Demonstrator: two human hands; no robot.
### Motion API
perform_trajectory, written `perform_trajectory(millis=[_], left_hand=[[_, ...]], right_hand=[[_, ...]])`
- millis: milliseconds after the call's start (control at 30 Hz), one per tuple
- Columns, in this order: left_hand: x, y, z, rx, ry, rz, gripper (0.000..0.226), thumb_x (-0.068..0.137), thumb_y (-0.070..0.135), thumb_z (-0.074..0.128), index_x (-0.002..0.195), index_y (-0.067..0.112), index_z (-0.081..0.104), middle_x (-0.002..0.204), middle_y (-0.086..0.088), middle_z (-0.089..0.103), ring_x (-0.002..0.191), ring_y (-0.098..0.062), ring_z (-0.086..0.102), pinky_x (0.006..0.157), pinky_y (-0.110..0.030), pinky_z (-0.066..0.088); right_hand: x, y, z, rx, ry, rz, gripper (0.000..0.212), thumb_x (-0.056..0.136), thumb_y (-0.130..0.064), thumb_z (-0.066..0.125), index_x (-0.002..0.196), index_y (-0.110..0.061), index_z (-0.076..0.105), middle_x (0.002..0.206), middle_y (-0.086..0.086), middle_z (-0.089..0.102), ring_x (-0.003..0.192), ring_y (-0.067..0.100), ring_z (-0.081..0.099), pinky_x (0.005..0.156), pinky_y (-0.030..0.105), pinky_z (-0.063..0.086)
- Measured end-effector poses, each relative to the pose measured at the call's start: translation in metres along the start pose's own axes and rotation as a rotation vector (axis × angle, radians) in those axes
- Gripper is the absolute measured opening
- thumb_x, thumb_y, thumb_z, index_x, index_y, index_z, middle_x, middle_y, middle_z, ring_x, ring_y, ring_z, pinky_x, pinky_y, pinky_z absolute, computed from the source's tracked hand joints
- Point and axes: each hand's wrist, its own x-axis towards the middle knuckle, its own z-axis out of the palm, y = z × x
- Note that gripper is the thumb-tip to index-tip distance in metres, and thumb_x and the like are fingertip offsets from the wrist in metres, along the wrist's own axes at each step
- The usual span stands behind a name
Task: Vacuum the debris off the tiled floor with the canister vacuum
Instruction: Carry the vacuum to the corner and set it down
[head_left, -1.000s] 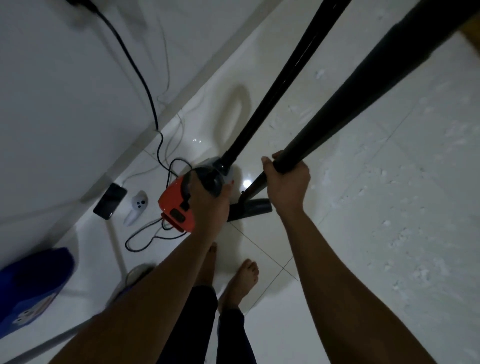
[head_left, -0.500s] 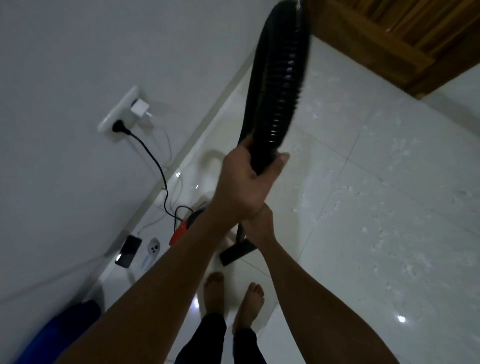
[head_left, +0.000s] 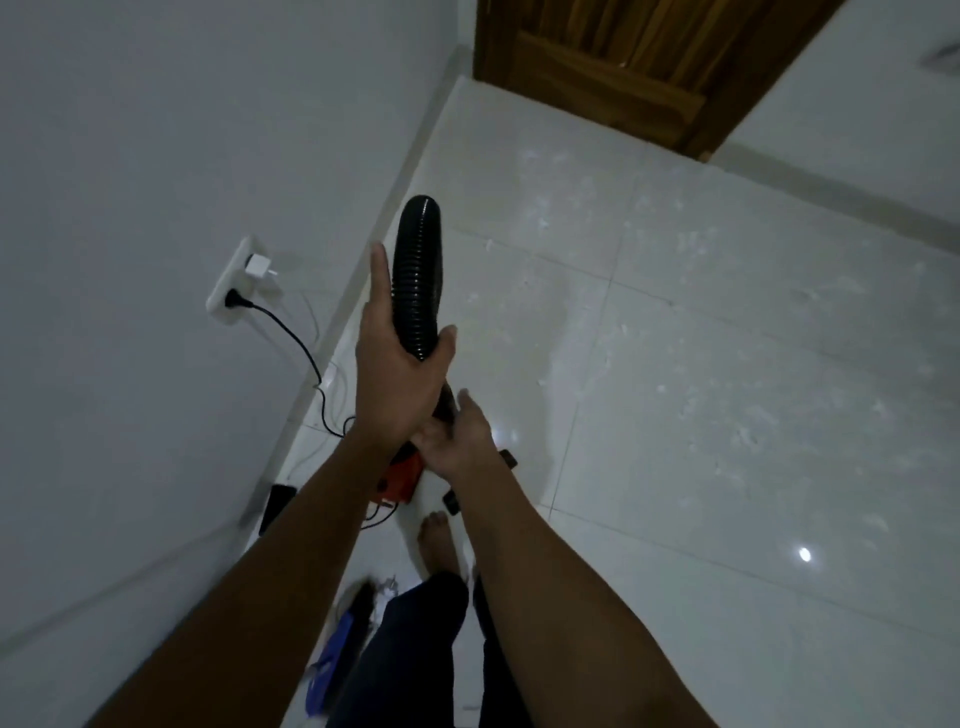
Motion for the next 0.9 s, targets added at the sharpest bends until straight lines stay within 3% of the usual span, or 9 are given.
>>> perform_trajectory(millis=[100,167,267,367,433,500,567,733,900], left_hand=[[-0.01,0.009,-0.015,0.169,0.0,0.1,0.106,0.081,0.006,0.074,0.159,0.021,0.005,0.16,-0.02,0.009,0.128,0.028,0.018,0.09,0.003,0.035],[-0.009,0.013,-0.027,0.422,0.007,0.293,0.102,0.08,0.011,0.074,0.159,0.018,0.011,0.163,-0.022,-0.008,0.151,-0.005,0.0,0.114,-0.015,0.028],[0.003,0.025,-0.046,0.964,-0.179,0.603,0.064,0.083,0.042,0.068,0.141,0.022,0.054,0.16,-0.012,0.028,0.152,-0.039,0.002,0.115,-0.069,0.006],[0.007,0.053,-0.061,1.413,-0.418,0.663,0.061,0.084,0.072,0.047,0.102,0.021,0.074,0.121,0.0,0.068,0.147,-0.032,0.028,0.111,-0.074,-0.004],[0.005,0.066,-0.068,1.585,-0.565,0.72,0.069,0.081,0.082,0.036,0.089,0.023,0.069,0.09,0.005,0.069,0.113,-0.021,0.059,0.116,-0.068,0.0],[0.002,0.071,-0.075,1.594,-0.759,0.667,0.063,0.08,0.082,0.042,0.087,0.022,0.063,0.076,0.008,0.059,0.078,-0.012,0.059,0.115,-0.052,0.028],[-0.002,0.069,-0.084,1.516,-0.921,0.475,0.056,0.078,0.077,0.053,0.088,0.023,0.061,0.075,0.009,0.057,0.071,-0.01,0.058,0.089,-0.035,0.051],[-0.03,0.039,-0.093,1.297,-0.953,0.156,0.05,0.08,0.074,0.055,0.071,0.026,0.045,0.072,0.007,0.051,0.067,-0.012,0.057,0.068,-0.029,0.051],[-0.067,0.01,-0.095,1.071,-0.747,-0.032,0.046,0.09,0.071,0.045,0.073,0.028,0.049,0.069,0.008,0.054,0.061,-0.005,0.054,0.057,-0.023,0.041]], right_hand=[[-0.011,0.003,0.008,0.085,0.022,0.01,0.04,0.109,-0.023,0.043,0.137,0.004,0.052,0.135,0.025,0.059,0.121,0.033,0.06,0.085,0.041,0.057],[-0.016,0.004,0.01,0.047,0.036,0.015,0.038,0.106,-0.014,0.047,0.139,0.006,0.05,0.139,0.027,0.055,0.125,0.036,0.058,0.099,0.042,0.053],[-0.025,0.002,0.009,-0.042,0.046,0.015,0.037,0.105,-0.015,0.052,0.136,0.005,0.053,0.136,0.026,0.057,0.116,0.035,0.062,0.092,0.04,0.059],[-0.032,-0.001,0.003,-0.144,0.067,0.044,0.032,0.102,-0.017,0.058,0.126,0.004,0.061,0.117,0.023,0.063,0.091,0.032,0.065,0.061,0.042,0.061],[-0.039,-0.001,-0.001,-0.208,0.068,0.069,0.026,0.102,-0.021,0.059,0.106,0.004,0.063,0.1,0.022,0.065,0.082,0.029,0.064,0.053,0.036,0.06],[-0.045,0.001,-0.005,-0.295,0.081,0.102,0.027,0.101,-0.025,0.06,0.1,0.002,0.061,0.095,0.022,0.064,0.078,0.028,0.063,0.057,0.034,0.061],[-0.052,0.008,-0.008,-0.347,0.114,0.111,0.027,0.098,-0.024,0.065,0.105,0.002,0.06,0.095,0.024,0.063,0.077,0.03,0.066,0.061,0.038,0.062],[-0.065,0.037,-0.007,-0.218,0.116,0.041,0.022,0.099,-0.022,0.064,0.11,-0.003,0.061,0.097,0.02,0.067,0.079,0.03,0.069,0.044,0.034,0.058],[-0.069,0.041,0.003,-0.212,0.112,0.072,0.02,0.103,-0.018,0.054,0.107,0.001,0.059,0.076,0.016,0.069,0.076,0.029,0.062,0.081,0.036,0.054]])
